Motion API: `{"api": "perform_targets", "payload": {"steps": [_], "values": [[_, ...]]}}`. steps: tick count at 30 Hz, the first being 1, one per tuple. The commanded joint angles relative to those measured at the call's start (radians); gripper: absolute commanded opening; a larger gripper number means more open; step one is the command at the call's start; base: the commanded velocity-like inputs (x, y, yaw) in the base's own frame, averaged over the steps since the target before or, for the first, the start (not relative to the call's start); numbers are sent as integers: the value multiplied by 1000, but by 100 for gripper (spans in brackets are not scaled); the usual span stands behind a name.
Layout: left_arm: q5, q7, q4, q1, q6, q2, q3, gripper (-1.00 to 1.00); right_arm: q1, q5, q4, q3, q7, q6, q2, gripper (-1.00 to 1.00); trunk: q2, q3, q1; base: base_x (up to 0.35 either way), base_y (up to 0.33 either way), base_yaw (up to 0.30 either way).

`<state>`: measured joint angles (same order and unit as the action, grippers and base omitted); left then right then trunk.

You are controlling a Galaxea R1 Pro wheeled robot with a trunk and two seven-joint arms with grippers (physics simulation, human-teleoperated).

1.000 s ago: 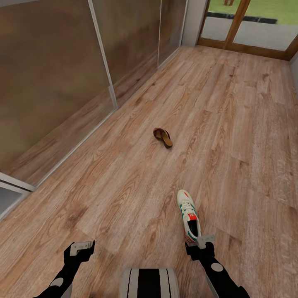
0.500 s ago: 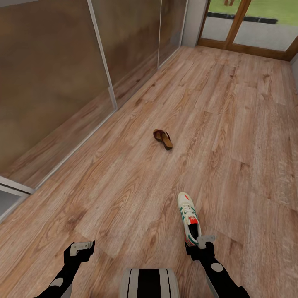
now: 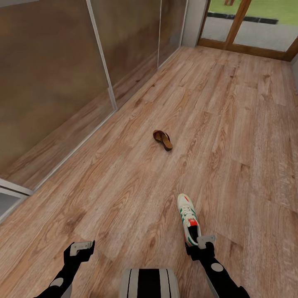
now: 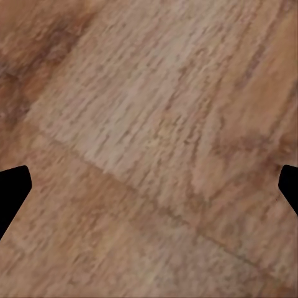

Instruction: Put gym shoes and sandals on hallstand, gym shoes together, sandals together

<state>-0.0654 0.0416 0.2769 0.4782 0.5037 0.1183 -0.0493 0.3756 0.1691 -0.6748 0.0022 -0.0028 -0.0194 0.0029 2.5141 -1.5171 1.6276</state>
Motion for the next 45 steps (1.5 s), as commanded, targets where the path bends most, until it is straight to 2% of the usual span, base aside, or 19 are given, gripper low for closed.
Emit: {"api": "perform_targets", "payload": {"steps": [1,14,15,38,45], "values": [[-7,4,-1,0,3,0,-1,100,0,8,0,-1,0,-2,0,100,0,0,0,8,-4,0],[-7,4,-1,0,3,1,-1,100,0,8,1,-1,0,-2,0,100,0,0,0,33,-1,0],[-7,4,-1,0,3,1,-2,100,0,8,1,-1,0,-2,0,-100,0,0,0,12,0,0],[-8,4,1,1,3,1,-2,100,0,7,3,-1,0,-2,0,-100,0,0,0,1,0,0],[-7,4,5,-3,4,5,2,100,0,9,-1,2,0,-22,0,-100,-1,27,-3,0,0,0]]}}
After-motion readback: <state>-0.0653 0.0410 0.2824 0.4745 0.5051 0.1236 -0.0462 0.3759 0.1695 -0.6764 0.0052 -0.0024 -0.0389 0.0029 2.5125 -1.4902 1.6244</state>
